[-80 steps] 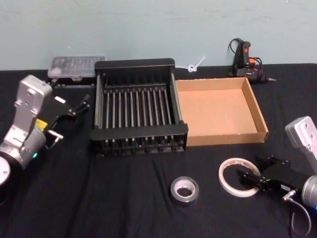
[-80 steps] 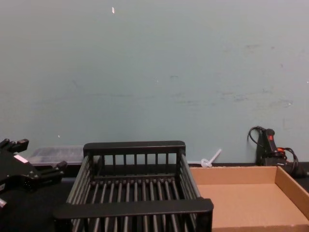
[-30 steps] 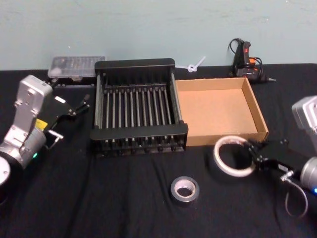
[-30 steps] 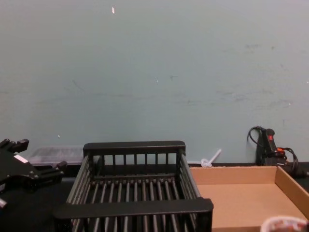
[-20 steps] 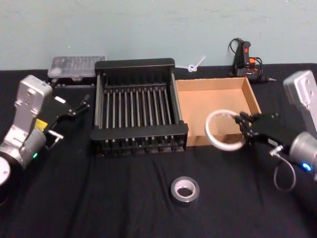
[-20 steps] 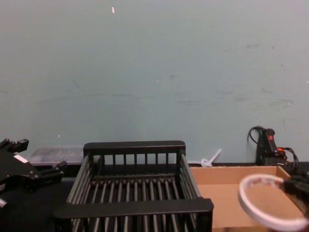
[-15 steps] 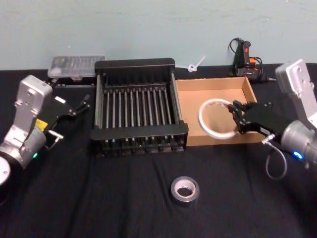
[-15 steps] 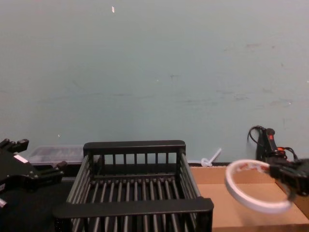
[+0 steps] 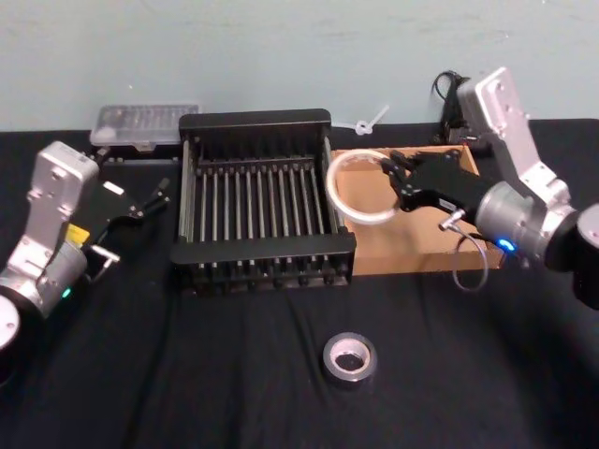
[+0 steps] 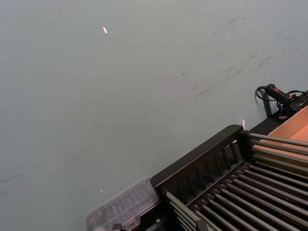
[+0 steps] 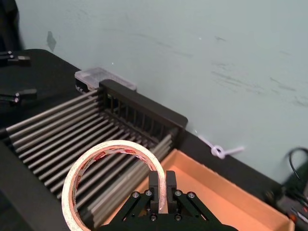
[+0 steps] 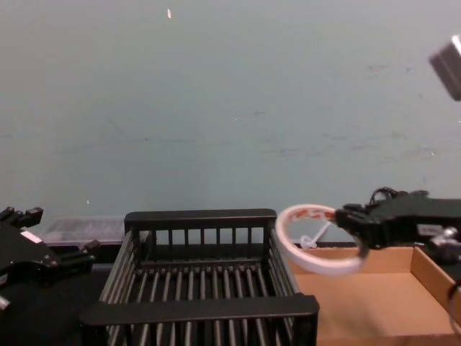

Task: Pick up the white tape and place it into the black box , Pick up the silver tape and place it into the brown box.

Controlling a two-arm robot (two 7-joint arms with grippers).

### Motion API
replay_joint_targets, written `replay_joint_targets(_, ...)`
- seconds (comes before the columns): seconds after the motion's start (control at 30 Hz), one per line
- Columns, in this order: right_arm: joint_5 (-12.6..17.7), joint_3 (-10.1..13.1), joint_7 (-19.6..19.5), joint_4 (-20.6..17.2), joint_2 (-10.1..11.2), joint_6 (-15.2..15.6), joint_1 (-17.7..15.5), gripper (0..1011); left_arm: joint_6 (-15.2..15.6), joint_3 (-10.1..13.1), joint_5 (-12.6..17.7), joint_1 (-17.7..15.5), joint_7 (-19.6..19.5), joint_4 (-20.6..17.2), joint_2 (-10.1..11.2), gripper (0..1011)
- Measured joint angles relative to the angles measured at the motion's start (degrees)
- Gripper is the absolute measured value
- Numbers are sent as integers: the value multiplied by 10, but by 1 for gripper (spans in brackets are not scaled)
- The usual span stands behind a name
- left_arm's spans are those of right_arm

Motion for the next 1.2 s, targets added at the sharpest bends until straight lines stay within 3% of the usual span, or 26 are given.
replay_joint_targets(0.37,-33,-46,20,90,-51,-17,81,96,0,0,0,0,0,0,0,1001)
replay_joint_targets(0.7,-51,-73,30,150,-92,-29,123,95,0,0,0,0,0,0,0,1001)
replay_joint_targets(1.2,-53,-75,31,156,-96,-32,126,95,0,0,0,0,0,0,0,1001)
